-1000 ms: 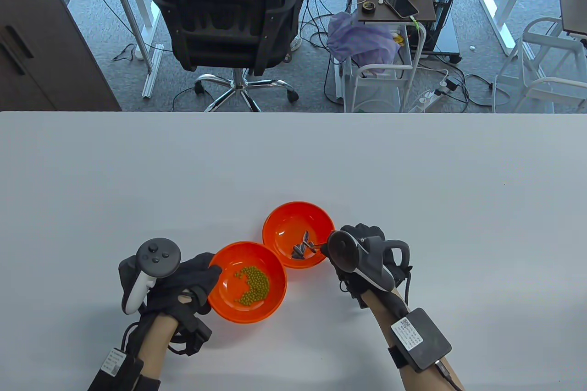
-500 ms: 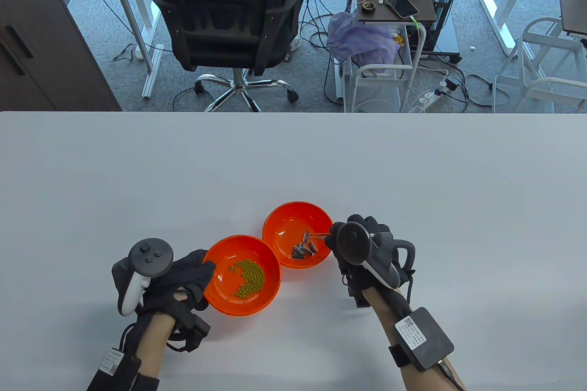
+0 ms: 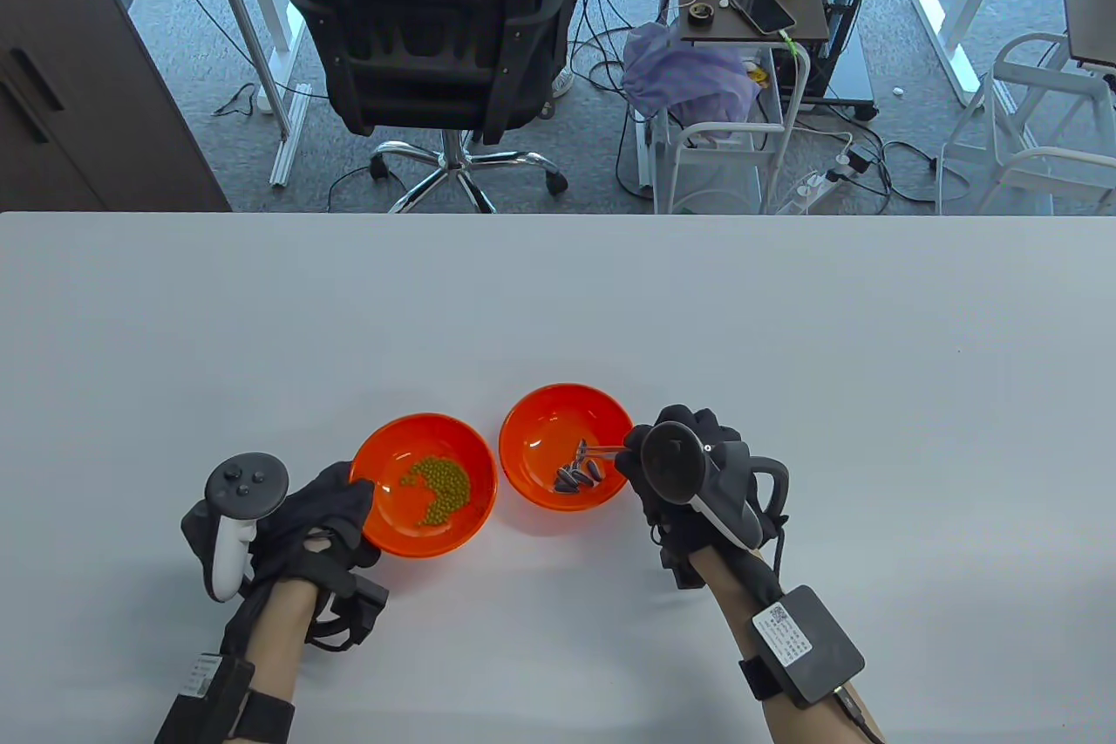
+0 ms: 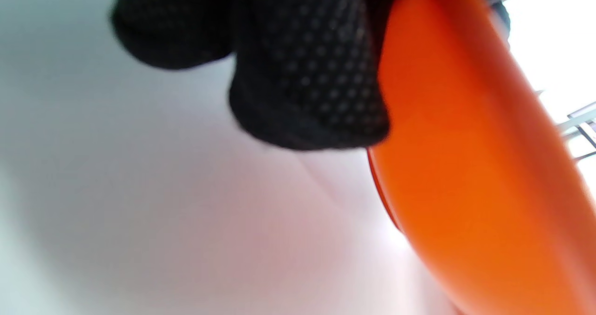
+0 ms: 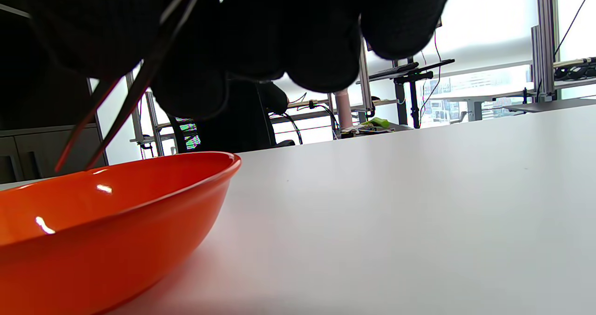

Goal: Pick sunflower seeds with tweezers into bowl

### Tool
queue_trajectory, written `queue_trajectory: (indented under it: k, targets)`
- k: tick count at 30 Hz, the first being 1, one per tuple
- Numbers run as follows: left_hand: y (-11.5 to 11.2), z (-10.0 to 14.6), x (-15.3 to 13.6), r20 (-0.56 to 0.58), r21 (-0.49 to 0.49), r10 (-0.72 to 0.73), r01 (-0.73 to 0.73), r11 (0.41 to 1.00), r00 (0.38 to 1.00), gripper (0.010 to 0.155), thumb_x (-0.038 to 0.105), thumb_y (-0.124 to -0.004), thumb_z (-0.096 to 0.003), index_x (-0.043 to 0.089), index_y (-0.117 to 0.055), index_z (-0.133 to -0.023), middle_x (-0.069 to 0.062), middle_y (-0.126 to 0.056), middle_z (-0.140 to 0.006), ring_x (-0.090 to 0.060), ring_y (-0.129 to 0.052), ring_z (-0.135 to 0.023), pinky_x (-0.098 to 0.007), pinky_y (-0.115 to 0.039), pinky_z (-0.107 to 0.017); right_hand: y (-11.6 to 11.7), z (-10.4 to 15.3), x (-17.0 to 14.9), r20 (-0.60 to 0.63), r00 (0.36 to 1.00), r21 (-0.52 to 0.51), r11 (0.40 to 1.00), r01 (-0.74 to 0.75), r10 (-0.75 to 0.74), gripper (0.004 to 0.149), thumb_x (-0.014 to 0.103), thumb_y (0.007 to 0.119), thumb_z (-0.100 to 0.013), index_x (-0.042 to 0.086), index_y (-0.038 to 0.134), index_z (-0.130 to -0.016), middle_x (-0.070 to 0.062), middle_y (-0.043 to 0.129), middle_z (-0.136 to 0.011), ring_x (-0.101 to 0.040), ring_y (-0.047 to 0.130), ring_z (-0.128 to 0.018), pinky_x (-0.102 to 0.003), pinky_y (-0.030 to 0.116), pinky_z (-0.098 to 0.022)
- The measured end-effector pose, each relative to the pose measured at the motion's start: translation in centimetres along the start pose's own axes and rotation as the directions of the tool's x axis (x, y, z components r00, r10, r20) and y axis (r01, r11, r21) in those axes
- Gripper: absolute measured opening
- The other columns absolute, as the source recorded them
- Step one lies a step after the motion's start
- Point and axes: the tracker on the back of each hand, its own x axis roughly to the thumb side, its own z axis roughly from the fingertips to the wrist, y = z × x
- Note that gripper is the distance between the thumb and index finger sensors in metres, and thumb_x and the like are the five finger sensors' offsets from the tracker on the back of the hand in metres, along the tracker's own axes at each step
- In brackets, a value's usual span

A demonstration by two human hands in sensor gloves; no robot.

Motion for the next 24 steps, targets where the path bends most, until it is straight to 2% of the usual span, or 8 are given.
queue_trajectory:
  k: [5,12,17,21,24]
  targets:
    - [0.0,-0.7,-1.2,-0.064,-0.005,0.015,-0.015,1.0,0.998,0.053,0.04,-0.074,-0.0477,0.016,-0.075,-0.095,-0.007,-0.103,-0.055,-0.015,-0.109,-0.022,-0.038,-0.093,-0.03,0.2,0.5,0.0,0.002,1.0,0.005,1.0,-0.006,0.006,0.037,0.051,0.088,-0.03,0.036,0.105,-0.06,0.009,0.092,-0.07,-0.021,0.09,-0.07,-0.048,0.073,-0.065]
    - [-0.2,-1.1,-1.4,-0.08,-0.009,-0.016,0.015,1.0,0.997,0.053,0.039,-0.074,-0.0478,0.016,-0.075,-0.095,-0.006,-0.104,-0.056,-0.015,-0.109,-0.022,-0.038,-0.093,-0.03,0.1,0.9,-0.3,-0.001,1.0,0.012,1.0,-0.019,0.019,0.037,0.051,0.088,-0.03,0.036,0.105,-0.059,0.009,0.092,-0.07,-0.021,0.09,-0.069,-0.048,0.073,-0.065]
    - [0.3,-1.1,-1.4,-0.092,0.056,-0.052,0.057,0.997,0.994,0.054,0.04,-0.074,-0.0478,0.015,-0.074,-0.096,-0.004,-0.104,-0.056,-0.015,-0.11,-0.023,-0.038,-0.094,-0.03,0.0,1.0,-0.5,-0.008,1.0,0.003,1.0,-0.019,0.019,0.037,0.051,0.088,-0.03,0.036,0.105,-0.059,0.008,0.092,-0.07,-0.022,0.09,-0.069,-0.048,0.072,-0.065]
    - [0.8,-0.8,-1.1,-0.087,0.106,-0.133,0.142,0.984,0.987,0.059,0.044,-0.074,-0.0475,0.015,-0.069,-0.099,-0.005,-0.103,-0.063,-0.015,-0.11,-0.026,-0.039,-0.093,-0.032,-0.2,1.2,-0.7,-0.012,1.0,-0.009,1.0,-0.018,0.018,0.037,0.051,0.088,-0.03,0.036,0.105,-0.059,0.009,0.092,-0.07,-0.022,0.09,-0.07,-0.049,0.072,-0.065]
    - [1.3,0.1,0.1,-0.059,0.22,-0.261,0.267,0.938,0.964,0.063,0.046,-0.074,-0.047,0.016,-0.066,-0.101,-0.011,-0.1,-0.072,-0.018,-0.11,-0.033,-0.042,-0.091,-0.037,-0.4,1.2,-1.0,-0.022,1.0,-0.017,1.0,-0.017,0.017,0.037,0.052,0.088,-0.03,0.036,0.105,-0.059,0.009,0.092,-0.07,-0.022,0.09,-0.07,-0.048,0.072,-0.066]
